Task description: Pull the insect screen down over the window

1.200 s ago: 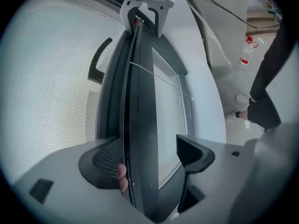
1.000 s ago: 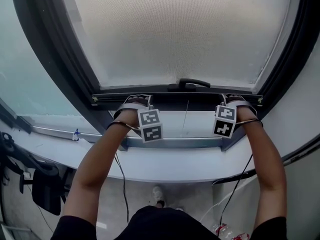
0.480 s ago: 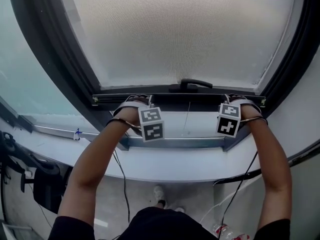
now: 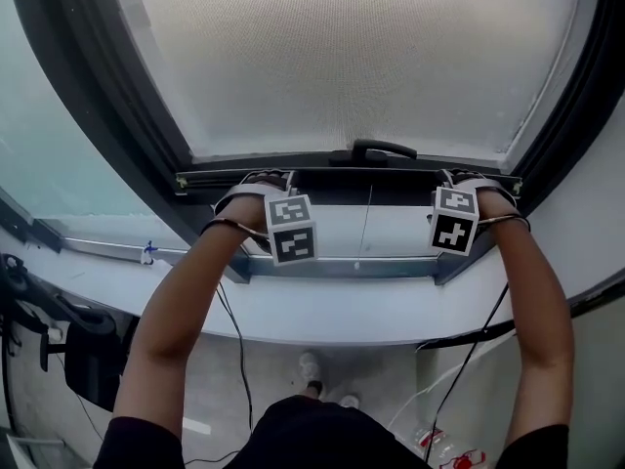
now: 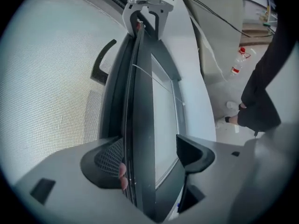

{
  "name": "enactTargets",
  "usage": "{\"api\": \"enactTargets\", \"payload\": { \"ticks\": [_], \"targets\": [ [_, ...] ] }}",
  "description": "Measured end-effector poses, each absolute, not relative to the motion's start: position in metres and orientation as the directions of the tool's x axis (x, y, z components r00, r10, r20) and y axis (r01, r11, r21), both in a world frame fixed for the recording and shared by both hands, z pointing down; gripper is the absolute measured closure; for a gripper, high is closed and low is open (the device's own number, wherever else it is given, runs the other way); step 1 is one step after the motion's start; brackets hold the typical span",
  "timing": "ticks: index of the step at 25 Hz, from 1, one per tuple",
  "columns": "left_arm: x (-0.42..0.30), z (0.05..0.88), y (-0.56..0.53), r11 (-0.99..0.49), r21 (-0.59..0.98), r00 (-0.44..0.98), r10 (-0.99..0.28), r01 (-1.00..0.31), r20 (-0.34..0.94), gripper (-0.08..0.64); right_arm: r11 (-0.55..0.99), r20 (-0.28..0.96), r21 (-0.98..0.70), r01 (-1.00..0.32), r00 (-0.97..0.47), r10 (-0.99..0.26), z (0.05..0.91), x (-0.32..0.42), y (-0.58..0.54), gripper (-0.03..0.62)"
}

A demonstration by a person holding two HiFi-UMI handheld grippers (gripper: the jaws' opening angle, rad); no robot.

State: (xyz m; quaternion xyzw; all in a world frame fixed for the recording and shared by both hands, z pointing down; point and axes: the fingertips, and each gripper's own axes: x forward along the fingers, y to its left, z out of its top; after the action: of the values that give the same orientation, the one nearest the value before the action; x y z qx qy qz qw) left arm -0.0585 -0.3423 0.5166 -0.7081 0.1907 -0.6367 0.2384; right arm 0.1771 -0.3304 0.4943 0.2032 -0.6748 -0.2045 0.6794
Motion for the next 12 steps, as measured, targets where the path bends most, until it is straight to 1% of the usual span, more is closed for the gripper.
{"api": "enactTargets", "payload": {
  "ticks": [6, 9, 12],
  "targets": [
    [-0.0587, 0.5142, -0.3418, -0.822, -0.568, 0.106, -0.561, 0.046, 0.821, 0.202, 0.849, 0.849, 0.528, -0.009, -0.022, -0.528, 0.4901, 0.1759, -0.3296, 0.316],
    [-0.0571, 0.5174, -0.3378, -0.838, -0.545, 0.12, -0.539, 0.023, 0.834, 0.202, 0.858, 0.858, 0.513, -0.016, -0.028, -0.514, 0.493, 0.1759, -0.3275, 0.318],
    [-0.0569, 0.5188, -0.3408, -0.826, -0.564, 0.114, -0.558, 0.021, 0.822, 0.202, 0.856, 0.856, 0.517, -0.018, -0.024, -0.517, 0.4935, 0.1766, -0.3298, 0.318]
  ]
}}
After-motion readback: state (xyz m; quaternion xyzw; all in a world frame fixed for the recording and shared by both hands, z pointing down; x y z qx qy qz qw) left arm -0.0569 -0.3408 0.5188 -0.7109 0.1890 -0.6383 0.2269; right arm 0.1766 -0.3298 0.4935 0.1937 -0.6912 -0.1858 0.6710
